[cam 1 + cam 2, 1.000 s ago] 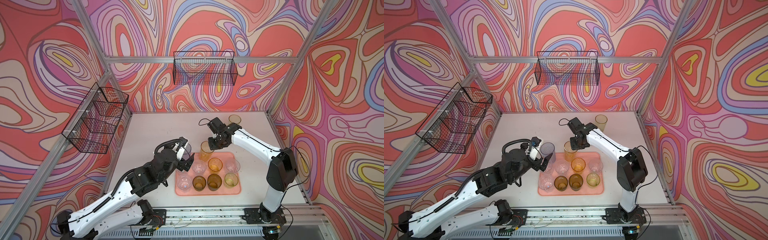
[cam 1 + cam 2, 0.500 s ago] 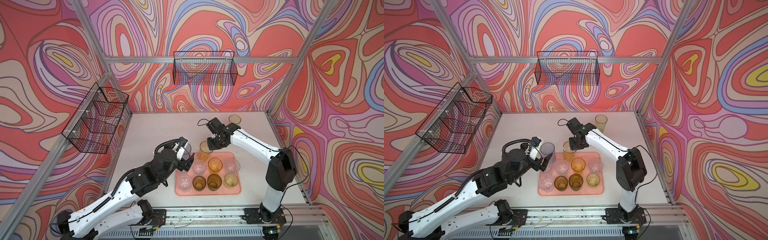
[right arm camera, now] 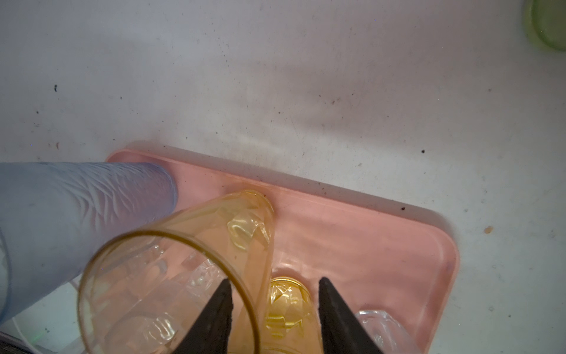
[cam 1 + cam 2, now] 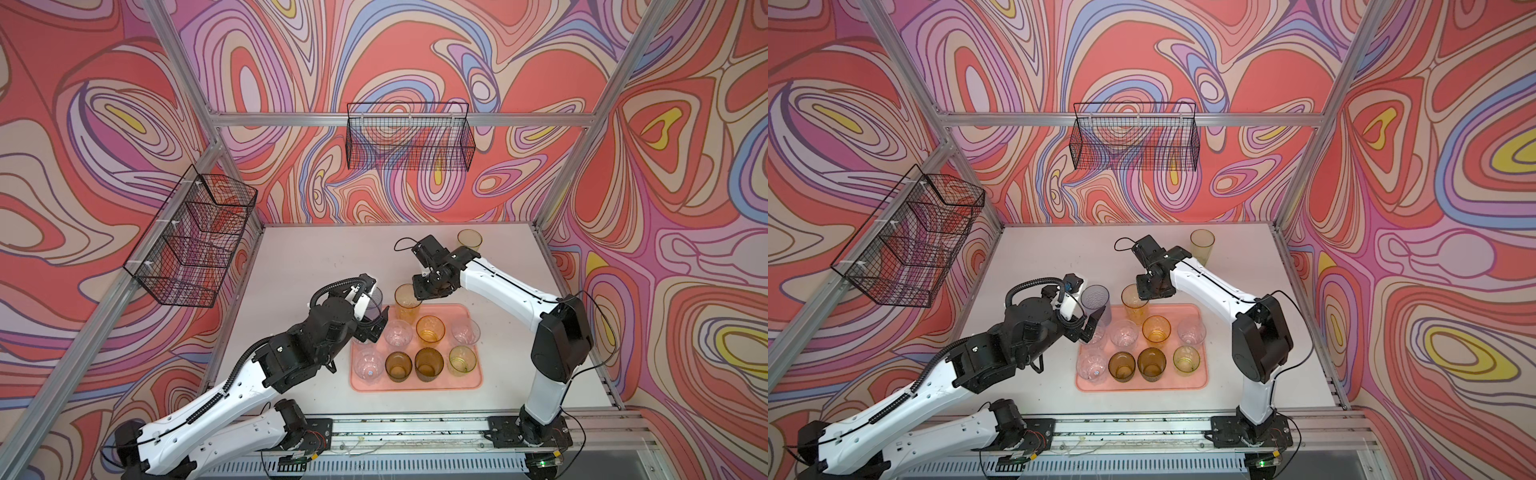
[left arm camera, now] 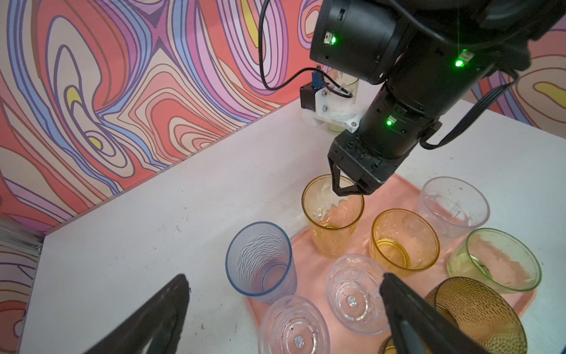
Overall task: Place the glasses into the tray
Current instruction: Place the glass on the tray, then pick up the glass from the top-right of the table.
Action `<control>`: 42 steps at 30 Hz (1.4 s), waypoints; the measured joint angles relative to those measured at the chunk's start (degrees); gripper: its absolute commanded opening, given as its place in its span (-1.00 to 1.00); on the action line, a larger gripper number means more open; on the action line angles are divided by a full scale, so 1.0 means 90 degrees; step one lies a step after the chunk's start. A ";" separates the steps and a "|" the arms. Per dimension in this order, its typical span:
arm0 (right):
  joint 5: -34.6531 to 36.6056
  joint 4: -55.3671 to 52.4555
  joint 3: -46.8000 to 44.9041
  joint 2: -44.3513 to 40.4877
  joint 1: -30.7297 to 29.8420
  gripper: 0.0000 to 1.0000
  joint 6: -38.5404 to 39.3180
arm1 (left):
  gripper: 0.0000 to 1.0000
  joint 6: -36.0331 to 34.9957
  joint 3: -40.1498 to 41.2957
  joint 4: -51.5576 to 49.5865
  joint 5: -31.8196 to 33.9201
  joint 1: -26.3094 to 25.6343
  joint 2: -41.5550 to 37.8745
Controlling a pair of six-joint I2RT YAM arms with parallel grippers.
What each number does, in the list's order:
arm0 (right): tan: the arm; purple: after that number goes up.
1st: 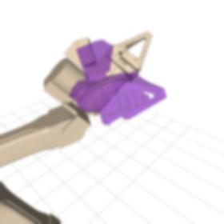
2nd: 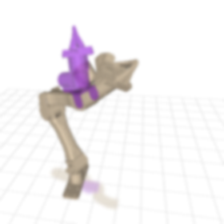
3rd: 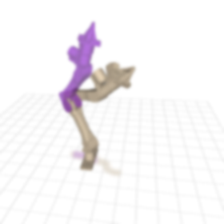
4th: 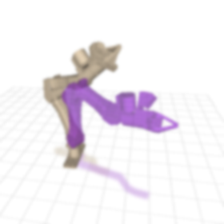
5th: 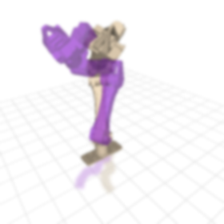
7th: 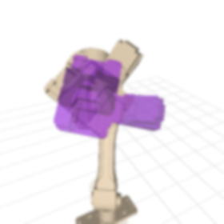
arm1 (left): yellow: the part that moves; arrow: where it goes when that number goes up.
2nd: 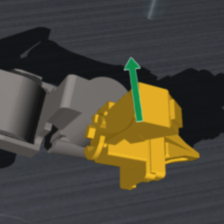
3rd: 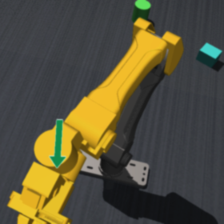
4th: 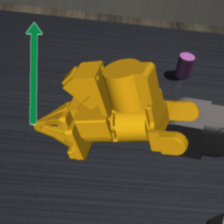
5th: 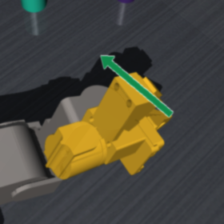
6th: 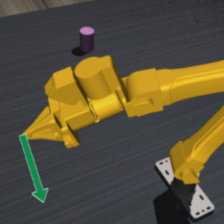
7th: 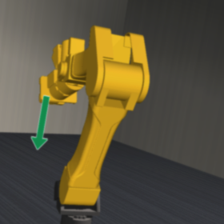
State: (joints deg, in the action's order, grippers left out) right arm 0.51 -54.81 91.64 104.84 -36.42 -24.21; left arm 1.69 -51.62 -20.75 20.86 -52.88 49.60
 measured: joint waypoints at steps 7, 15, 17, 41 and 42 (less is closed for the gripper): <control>0.0027 0.0015 0.0209 0.0000 0.0000 0.49 -0.0092 | 1.00 0.0000 -0.0002 -0.0002 -0.0005 0.0000 0.0000; 0.0248 0.0000 0.0585 -0.0010 0.0017 0.73 -0.0155 | 1.00 0.0002 -0.0007 -0.0007 -0.0034 0.0000 -0.0041; 0.0262 0.0000 0.0614 -0.0022 0.0049 0.74 -0.0155 | 1.00 0.0002 -0.0007 -0.0010 -0.0034 0.0000 -0.0078; -0.0240 0.0544 0.0204 -0.0862 0.1817 0.85 -0.0228 | 1.00 0.0002 -0.0029 -0.0015 -0.0160 0.0000 -0.0117; -0.0267 0.0559 0.0197 -0.0862 0.1863 0.85 -0.0231 | 1.00 0.0002 -0.0029 -0.0015 -0.0187 0.0000 -0.0117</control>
State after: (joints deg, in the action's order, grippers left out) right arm -1.89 -49.78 93.41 97.08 -19.66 -26.28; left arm 1.72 -51.88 -20.88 19.18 -52.88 48.56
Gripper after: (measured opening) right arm 0.925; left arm 0.999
